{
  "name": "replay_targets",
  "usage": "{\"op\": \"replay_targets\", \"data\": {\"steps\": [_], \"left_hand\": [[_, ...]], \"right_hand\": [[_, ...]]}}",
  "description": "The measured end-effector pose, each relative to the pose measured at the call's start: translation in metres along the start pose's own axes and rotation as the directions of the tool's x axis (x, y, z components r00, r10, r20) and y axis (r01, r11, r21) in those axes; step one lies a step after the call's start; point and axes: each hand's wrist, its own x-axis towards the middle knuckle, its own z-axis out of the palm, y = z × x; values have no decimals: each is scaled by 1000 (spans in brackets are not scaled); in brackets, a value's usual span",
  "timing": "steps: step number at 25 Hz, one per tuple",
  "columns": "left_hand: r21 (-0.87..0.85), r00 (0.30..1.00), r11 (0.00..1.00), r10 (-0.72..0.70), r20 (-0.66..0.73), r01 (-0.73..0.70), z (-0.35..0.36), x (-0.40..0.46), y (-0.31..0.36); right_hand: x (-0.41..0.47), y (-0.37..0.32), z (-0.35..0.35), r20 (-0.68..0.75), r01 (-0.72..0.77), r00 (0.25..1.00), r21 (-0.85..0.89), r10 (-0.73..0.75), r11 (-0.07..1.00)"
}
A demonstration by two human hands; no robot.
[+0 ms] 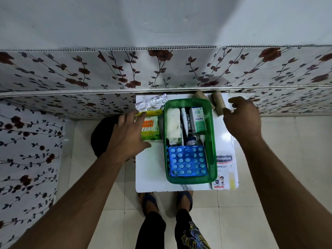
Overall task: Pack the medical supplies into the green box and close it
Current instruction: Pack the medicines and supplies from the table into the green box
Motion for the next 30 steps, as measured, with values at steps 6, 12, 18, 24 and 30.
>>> {"op": "replay_targets", "data": {"steps": [6,12,18,24,30], "left_hand": [[193,998,980,61,-25,-56,9,14,3],[220,987,969,134,-92,-111,15,18,1],[178,985,977,138,-99,-119,16,14,-1],[229,991,968,121,-59,-105,17,15,2],[167,991,982,106,-80,-92,-9,-5,1]], "right_hand": [[39,17,38,142,-23,989,-131,42,991],[40,20,41,121,-23,992,-119,38,993],[26,22,32,80,-64,995,-42,67,997],[9,22,30,84,-72,994,6,71,997],[-4,23,16,87,-83,993,74,77,994]]}}
